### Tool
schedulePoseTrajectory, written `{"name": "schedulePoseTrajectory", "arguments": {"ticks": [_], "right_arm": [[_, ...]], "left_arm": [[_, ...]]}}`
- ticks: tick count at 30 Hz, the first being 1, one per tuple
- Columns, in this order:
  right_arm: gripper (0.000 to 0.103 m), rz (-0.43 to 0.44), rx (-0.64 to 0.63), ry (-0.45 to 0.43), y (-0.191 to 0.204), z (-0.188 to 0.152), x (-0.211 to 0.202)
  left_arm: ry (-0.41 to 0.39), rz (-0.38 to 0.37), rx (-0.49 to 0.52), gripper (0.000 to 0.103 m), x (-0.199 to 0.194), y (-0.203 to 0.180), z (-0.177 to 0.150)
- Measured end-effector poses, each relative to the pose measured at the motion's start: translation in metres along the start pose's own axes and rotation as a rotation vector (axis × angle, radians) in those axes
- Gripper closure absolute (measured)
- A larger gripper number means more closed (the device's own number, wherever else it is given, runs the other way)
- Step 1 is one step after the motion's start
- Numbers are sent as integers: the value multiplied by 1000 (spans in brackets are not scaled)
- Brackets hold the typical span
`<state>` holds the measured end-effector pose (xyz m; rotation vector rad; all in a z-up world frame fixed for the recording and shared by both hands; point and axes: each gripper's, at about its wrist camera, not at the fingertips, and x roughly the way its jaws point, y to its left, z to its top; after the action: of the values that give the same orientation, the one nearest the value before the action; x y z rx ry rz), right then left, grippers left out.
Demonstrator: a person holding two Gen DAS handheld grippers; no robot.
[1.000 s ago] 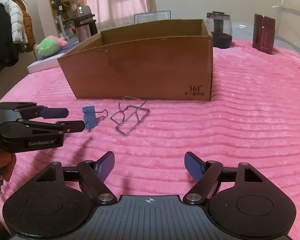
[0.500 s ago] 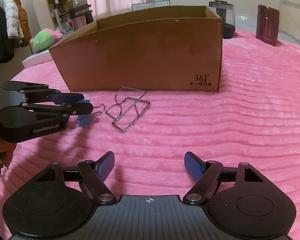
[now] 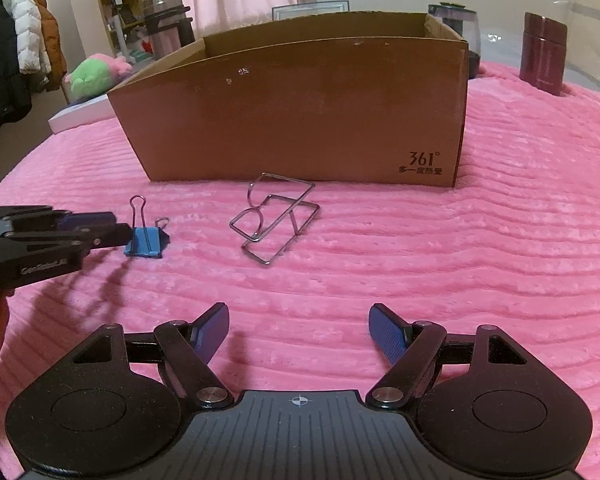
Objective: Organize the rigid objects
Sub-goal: 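Grasp the blue binder clip with the left tool while the right tool approaches the wire holder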
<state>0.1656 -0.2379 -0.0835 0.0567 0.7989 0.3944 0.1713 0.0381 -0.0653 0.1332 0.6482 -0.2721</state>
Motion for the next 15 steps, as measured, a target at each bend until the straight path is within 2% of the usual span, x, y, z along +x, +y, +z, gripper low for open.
{"name": "schedulePoseTrajectory", "arguments": {"ticks": [3, 6, 11, 15], "right_arm": [[29, 2, 6, 1, 3, 1, 2], [29, 3, 2, -1, 5, 1, 3], [29, -9, 3, -9, 2, 2, 5], [29, -22, -3, -11, -4, 3, 9]], "left_arm": [[-18, 17, -25, 68, -5, -7, 0], [-14, 40, -51, 42, -2, -18, 1], [14, 88, -88, 42, 19, -34, 3], [47, 128, -100, 48, 31, -37, 1]]}}
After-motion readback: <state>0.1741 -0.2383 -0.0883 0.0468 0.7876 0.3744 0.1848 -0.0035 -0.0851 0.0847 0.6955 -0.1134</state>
